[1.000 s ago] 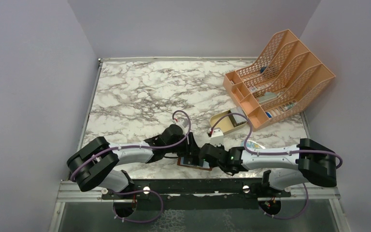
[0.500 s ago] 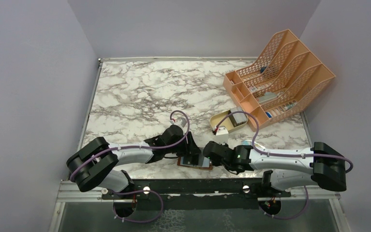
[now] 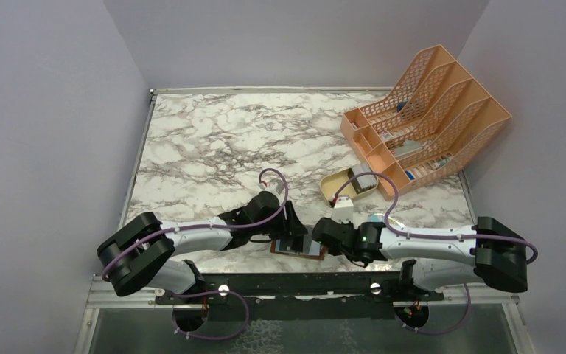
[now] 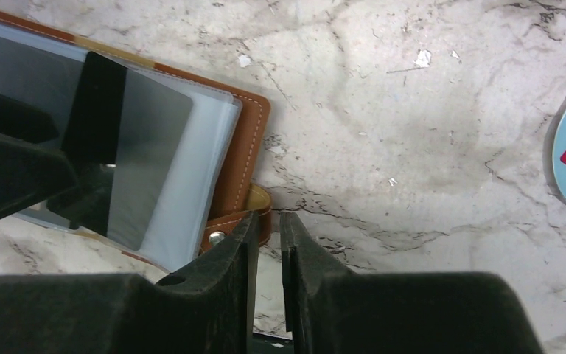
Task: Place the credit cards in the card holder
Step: Insert the credit card into the card holder.
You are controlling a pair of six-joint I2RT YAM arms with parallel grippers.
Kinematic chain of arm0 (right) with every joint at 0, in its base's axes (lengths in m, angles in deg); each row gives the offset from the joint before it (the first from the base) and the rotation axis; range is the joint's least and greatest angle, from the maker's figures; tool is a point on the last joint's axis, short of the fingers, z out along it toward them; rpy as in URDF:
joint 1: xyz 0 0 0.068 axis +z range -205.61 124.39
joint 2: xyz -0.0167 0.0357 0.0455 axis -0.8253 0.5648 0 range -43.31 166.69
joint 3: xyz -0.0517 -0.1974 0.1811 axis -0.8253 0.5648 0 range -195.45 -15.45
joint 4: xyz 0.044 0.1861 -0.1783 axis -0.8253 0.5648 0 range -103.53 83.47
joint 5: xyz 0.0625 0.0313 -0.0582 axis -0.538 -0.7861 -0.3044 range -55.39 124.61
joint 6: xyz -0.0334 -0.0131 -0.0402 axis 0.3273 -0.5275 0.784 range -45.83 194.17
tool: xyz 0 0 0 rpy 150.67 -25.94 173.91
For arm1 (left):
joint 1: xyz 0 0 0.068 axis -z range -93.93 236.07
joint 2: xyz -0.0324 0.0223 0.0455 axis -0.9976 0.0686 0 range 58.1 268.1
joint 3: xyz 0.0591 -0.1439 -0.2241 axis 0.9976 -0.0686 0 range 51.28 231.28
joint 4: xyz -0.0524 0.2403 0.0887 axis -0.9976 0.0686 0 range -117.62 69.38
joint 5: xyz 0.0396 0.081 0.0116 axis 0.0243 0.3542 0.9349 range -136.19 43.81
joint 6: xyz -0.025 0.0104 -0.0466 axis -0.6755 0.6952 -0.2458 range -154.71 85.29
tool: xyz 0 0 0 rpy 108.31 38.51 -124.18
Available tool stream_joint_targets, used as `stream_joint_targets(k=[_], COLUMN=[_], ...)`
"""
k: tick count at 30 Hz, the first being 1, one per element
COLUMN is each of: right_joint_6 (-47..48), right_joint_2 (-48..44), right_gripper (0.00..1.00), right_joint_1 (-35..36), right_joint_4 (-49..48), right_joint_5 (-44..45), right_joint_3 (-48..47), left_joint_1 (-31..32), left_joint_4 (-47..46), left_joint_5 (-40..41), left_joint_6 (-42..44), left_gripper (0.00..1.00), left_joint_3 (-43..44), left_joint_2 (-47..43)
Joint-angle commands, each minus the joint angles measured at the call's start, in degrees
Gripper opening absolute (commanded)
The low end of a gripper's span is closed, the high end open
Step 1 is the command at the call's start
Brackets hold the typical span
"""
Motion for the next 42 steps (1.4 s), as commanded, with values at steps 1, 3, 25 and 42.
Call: stream_joint_targets(k=[1,3,25,42], right_joint_6=[-2.0,-2.0,0.3,0.2], right_joint_2=[0.8,1.1,4.7,4.6], right_gripper=[0.17,0.17,0.16,0.16], right_joint_1=[-0.3,-0.3,-0.3,-0.3], right_joint_4=[1.4,0.7,-6.3,-6.7], right_joint_5=[2.4,2.3,-1.1,-1.1], right_joint_3=[1.0,1.3,1.9,2.3], left_joint_1=[0.6,0.8,3.0,3.5], left_joint_4=[0.9,1.3,0.5,15.0], left_joint_5=[0.9,1.2,0.2,8.0], left_joint_6=[-0.6,-0.4,-0.6,3.9], left_gripper=[0.53,0.53,0.53,0.56], left_joint_3=[0.6,0.7,2.7,7.5], left_joint_2=[-0.8,-0.5,2.6,-2.0])
